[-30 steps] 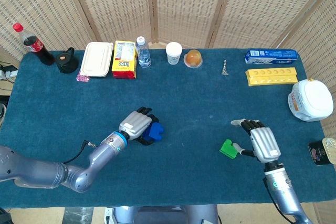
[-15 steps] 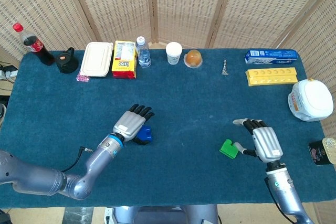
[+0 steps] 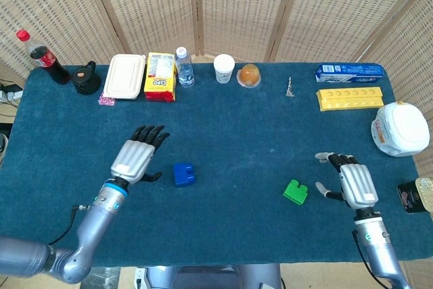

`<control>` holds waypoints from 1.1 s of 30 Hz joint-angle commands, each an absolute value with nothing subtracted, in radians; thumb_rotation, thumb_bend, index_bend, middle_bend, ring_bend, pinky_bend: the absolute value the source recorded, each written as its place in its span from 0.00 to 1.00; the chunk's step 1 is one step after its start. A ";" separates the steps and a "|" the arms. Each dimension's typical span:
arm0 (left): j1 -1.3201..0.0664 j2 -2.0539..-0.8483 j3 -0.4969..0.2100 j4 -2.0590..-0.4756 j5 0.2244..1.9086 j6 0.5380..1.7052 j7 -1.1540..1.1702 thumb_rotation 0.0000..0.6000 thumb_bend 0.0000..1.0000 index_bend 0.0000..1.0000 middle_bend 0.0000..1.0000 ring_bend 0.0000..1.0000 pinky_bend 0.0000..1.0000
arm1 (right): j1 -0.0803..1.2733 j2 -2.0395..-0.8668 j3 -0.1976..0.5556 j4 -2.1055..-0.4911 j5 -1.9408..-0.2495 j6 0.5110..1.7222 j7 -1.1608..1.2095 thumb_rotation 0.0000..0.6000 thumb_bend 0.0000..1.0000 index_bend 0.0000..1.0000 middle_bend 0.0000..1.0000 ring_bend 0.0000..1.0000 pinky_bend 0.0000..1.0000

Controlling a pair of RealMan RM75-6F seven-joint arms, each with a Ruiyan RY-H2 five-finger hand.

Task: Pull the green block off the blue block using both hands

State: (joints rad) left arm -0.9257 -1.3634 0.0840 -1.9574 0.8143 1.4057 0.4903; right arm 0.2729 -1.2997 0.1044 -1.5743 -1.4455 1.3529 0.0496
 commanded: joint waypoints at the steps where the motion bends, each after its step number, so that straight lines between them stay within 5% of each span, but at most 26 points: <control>1: -0.789 -1.300 0.155 -2.011 0.941 1.526 0.435 0.92 0.25 0.13 0.07 0.00 0.00 | 0.260 -1.297 0.101 -1.573 -1.432 1.360 0.015 1.00 0.29 0.29 0.39 0.38 0.30; 17: -0.329 -1.228 0.307 -1.915 1.225 1.853 0.291 0.91 0.25 0.13 0.07 0.00 0.00 | 0.177 -1.301 0.075 -1.635 -1.379 1.438 -0.162 1.00 0.30 0.30 0.39 0.38 0.30; 33: -0.127 -1.241 0.246 -1.883 1.340 1.864 0.259 0.91 0.25 0.13 0.07 0.00 0.00 | 0.086 -1.271 0.051 -1.671 -1.389 1.527 -0.206 1.00 0.30 0.31 0.41 0.38 0.30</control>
State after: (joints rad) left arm -0.1326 -1.2442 0.2548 -1.8746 1.3289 1.8800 0.2604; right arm 0.0871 -1.2715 0.0509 -1.6711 -1.3883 1.5264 -0.2071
